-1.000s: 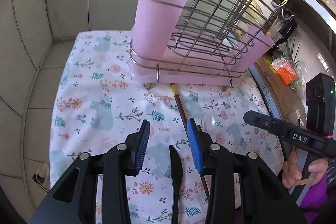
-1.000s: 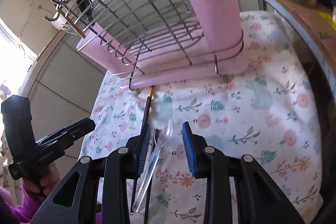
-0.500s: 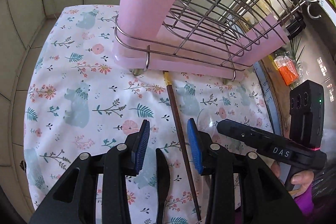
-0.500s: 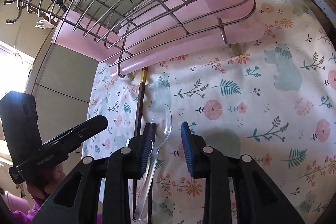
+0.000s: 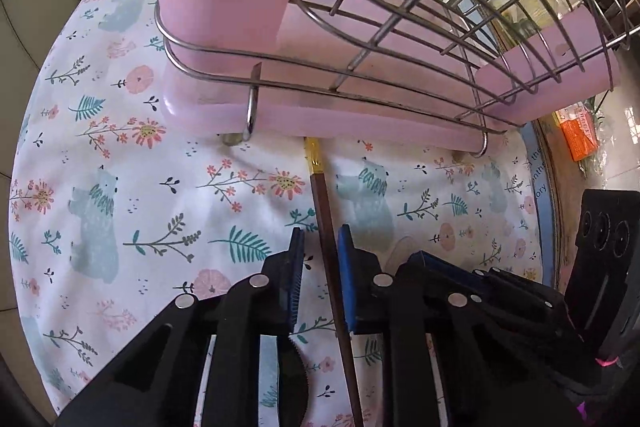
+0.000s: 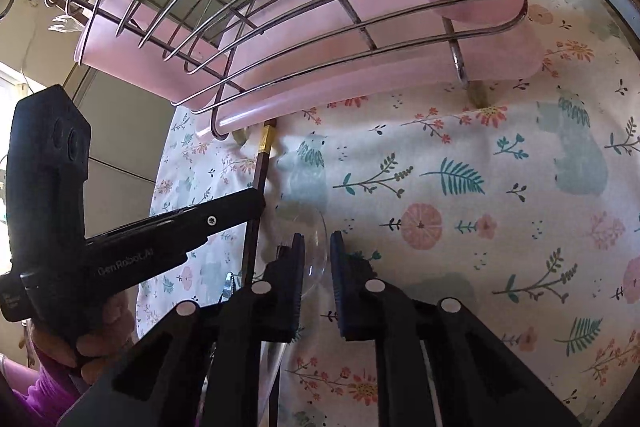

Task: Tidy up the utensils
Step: 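Grasp a dark chopstick with the left tool while the right grasps the clear plastic spoon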

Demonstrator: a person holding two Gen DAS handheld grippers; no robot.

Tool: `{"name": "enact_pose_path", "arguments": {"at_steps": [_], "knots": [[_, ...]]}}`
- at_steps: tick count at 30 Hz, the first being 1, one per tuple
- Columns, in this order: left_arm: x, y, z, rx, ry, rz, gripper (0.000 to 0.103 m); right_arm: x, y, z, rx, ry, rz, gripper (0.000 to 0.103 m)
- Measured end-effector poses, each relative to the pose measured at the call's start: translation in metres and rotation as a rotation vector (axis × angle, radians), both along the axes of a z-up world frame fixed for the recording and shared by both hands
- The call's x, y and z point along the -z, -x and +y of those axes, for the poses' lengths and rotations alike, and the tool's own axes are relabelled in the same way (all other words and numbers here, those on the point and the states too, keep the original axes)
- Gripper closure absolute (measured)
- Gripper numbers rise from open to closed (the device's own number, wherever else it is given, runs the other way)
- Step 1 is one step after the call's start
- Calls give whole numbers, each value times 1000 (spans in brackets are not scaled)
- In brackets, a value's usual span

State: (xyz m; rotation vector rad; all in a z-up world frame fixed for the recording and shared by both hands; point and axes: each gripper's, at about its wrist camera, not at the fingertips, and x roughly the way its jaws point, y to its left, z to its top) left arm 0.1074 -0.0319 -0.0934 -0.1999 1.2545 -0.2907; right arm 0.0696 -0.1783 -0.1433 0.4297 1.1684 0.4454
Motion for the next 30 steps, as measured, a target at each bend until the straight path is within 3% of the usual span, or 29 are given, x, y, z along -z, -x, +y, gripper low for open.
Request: {"name": "enact_pose_path", "arguments": {"at_steps": [4, 13, 23, 30], "knots": [[0, -1, -8, 18, -16, -5, 95, 0, 1, 0, -3, -4, -14, 98], [-20, 15, 1, 8, 20, -59, 98, -14, 14, -19, 33, -33, -63, 100], [-53, 48, 24, 12, 95, -166, 98, -61, 38, -36, 93, 1, -243, 100], [-88, 66, 39, 5, 149, -286, 98, -94, 58, -64, 133, 15, -336, 100]]}}
